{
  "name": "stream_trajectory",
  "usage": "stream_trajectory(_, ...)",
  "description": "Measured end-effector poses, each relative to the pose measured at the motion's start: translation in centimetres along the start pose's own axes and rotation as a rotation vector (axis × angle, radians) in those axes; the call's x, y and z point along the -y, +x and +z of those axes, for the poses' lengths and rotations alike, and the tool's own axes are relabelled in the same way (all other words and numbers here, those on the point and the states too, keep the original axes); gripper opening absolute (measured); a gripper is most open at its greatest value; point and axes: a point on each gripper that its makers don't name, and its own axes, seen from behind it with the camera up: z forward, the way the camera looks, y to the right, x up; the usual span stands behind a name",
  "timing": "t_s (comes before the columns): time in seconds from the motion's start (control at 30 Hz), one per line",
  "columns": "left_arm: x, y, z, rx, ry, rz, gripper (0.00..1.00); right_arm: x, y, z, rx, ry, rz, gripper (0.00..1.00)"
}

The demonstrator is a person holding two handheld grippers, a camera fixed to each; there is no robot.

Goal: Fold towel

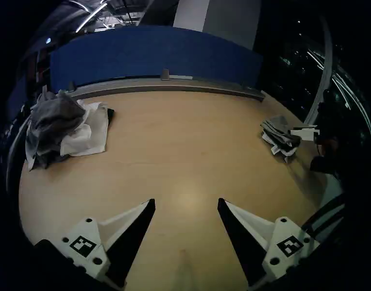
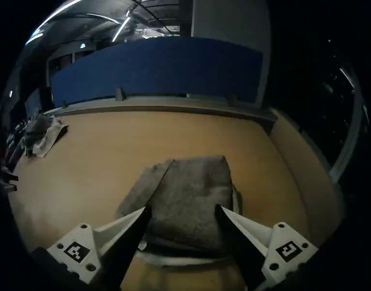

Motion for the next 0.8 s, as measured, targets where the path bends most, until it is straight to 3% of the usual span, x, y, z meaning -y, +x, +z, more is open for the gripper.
stream_trajectory(0.2,-0.1,-0.1,-0.1,0.001,0.001,0.003,0.96,-0.5,-2.5,0.7,0.047,-0.001,-0.020,1.00)
stream_trajectory(0.47,0.1,-0.2,-0.4,-0.002,0.005,0.000,0.96,-0.4,-2.5,0.7,0.045,0.008,-0.023,1.00)
stream_trajectory(0.8,0.5,0.3,-0.6,-0.028,0.016,-0.005,0.96,0.2,1.8,-2.7,-0.079,-0.010,0.001,1.00)
